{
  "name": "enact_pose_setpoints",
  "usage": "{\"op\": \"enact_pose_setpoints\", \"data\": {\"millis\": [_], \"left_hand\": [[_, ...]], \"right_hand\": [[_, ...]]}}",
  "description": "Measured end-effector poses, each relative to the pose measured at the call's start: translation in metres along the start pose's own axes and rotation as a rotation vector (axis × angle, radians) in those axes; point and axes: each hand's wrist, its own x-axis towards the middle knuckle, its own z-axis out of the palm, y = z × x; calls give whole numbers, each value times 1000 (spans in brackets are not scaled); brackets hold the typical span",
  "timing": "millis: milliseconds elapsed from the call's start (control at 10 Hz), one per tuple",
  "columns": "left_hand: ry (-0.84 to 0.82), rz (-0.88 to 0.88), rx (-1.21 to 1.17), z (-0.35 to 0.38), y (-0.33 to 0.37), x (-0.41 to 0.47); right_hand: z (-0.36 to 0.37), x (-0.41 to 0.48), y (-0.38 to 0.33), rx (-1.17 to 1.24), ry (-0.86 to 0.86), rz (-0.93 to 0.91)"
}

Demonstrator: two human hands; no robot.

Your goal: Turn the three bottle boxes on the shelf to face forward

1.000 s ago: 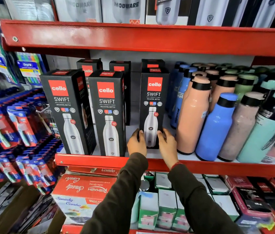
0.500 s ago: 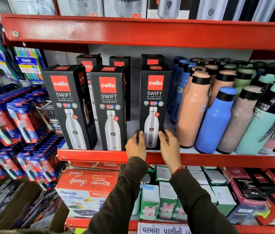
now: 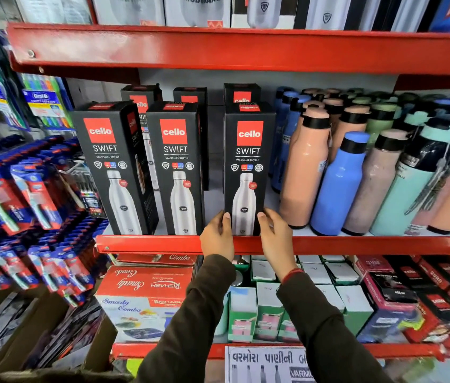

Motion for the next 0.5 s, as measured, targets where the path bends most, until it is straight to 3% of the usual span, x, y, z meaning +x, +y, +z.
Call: {"op": "enact_pose_setpoints", "data": {"millis": [400, 500], "left_hand": [[-7, 46, 80, -4, 8, -7], [60, 255, 148, -13, 20, -19]], "right_hand": [[-26, -9, -26, 54, -183, 62], [-60, -9, -55, 185, -27, -77]]}}
